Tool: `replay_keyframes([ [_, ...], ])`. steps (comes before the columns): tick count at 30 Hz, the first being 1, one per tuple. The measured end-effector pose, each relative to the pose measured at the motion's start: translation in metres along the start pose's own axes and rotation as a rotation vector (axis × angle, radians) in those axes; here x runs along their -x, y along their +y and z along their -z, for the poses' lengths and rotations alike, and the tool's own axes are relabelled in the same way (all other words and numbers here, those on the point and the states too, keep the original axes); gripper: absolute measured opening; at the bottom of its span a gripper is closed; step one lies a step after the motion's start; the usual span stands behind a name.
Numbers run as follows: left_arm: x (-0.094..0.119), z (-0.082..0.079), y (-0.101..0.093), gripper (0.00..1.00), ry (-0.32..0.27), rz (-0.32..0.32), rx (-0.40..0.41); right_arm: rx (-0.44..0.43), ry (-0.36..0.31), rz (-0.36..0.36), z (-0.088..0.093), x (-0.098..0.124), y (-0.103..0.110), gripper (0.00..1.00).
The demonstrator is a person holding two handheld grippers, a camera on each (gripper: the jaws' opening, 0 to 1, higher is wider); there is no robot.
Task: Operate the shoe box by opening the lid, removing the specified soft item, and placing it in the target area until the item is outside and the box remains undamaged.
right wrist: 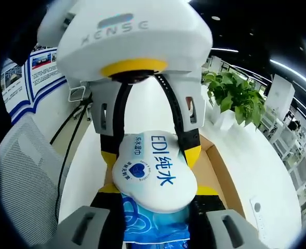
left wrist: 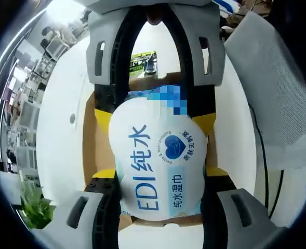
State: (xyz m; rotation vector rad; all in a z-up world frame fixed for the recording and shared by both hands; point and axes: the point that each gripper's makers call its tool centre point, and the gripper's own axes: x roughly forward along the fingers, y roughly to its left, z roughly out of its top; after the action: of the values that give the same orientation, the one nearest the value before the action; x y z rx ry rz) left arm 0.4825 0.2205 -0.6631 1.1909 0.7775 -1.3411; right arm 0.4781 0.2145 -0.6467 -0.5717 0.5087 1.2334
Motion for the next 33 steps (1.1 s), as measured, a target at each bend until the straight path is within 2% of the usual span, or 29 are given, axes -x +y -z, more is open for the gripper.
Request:
replay_keyframes([
  [13,-0.005,-0.047,0.006,0.61,-0.007,0.007,-0.044,-0.023,0.003,0.037,0.024,0.041,-0.010,0.43],
  [33,-0.026,-0.121,0.018,0.61,-0.022,0.020,-0.089,-0.054,0.019,0.077,0.072,0.099,-0.027,0.43],
])
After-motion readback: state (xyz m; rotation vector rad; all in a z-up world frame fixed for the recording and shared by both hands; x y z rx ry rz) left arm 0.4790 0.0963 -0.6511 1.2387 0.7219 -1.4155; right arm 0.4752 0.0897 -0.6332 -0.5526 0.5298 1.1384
